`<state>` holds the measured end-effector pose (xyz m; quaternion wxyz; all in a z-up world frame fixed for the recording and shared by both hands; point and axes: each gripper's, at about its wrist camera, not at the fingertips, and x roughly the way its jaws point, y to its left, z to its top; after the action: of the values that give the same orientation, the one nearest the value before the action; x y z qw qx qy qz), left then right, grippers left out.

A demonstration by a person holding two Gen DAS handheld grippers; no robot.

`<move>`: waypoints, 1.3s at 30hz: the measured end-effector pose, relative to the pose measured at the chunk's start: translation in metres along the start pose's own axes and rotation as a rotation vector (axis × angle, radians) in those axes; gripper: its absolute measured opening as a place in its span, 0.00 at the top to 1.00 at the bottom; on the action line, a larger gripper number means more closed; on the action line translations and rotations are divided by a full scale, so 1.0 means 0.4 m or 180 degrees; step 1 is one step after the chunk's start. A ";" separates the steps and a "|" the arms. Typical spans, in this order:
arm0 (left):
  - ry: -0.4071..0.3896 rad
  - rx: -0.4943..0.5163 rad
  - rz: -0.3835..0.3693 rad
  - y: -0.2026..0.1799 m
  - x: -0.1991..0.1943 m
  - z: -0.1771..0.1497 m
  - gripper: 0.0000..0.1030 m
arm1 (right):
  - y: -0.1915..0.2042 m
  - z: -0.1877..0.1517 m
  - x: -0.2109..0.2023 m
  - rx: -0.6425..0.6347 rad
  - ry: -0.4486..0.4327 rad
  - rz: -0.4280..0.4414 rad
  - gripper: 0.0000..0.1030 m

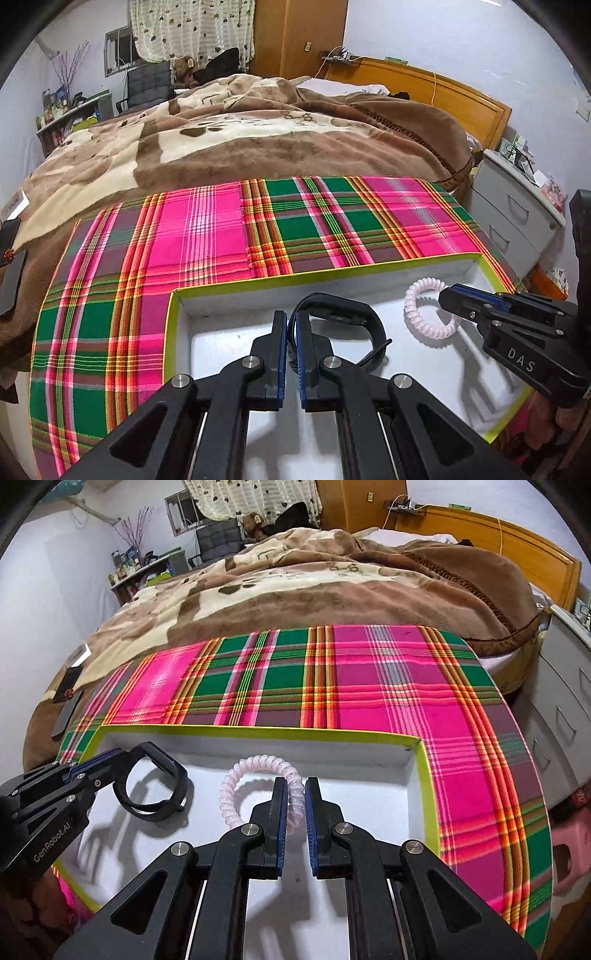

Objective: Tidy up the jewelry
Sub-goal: 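Carry both held items into the yellow box and open both grippers, then withdraw both grippers from the box back toward the remaining jewelry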

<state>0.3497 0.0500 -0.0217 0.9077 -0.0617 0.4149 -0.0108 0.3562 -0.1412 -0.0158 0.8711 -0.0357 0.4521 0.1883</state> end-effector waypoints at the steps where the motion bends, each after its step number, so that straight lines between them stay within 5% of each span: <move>1: -0.0002 -0.0006 -0.0015 0.002 0.000 0.001 0.96 | 0.002 0.001 0.004 -0.0016 0.0023 -0.0007 0.90; 11: -0.0111 -0.0021 -0.0107 0.004 -0.025 0.000 0.96 | 0.000 0.001 -0.001 -0.0011 0.0019 0.0025 0.81; 19: -0.0338 0.0071 -0.0103 -0.012 -0.122 -0.031 0.96 | 0.000 -0.032 -0.110 0.0019 -0.0288 0.0083 0.76; 39: -0.0829 0.0166 -0.0226 -0.062 -0.432 -0.290 0.96 | 0.081 -0.333 -0.410 -0.0207 -0.0871 0.0134 0.68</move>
<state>0.1498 0.0258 0.0361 0.9542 -0.0536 0.2907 -0.0457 0.1562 -0.1906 0.0408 0.9189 -0.0285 0.3234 0.2242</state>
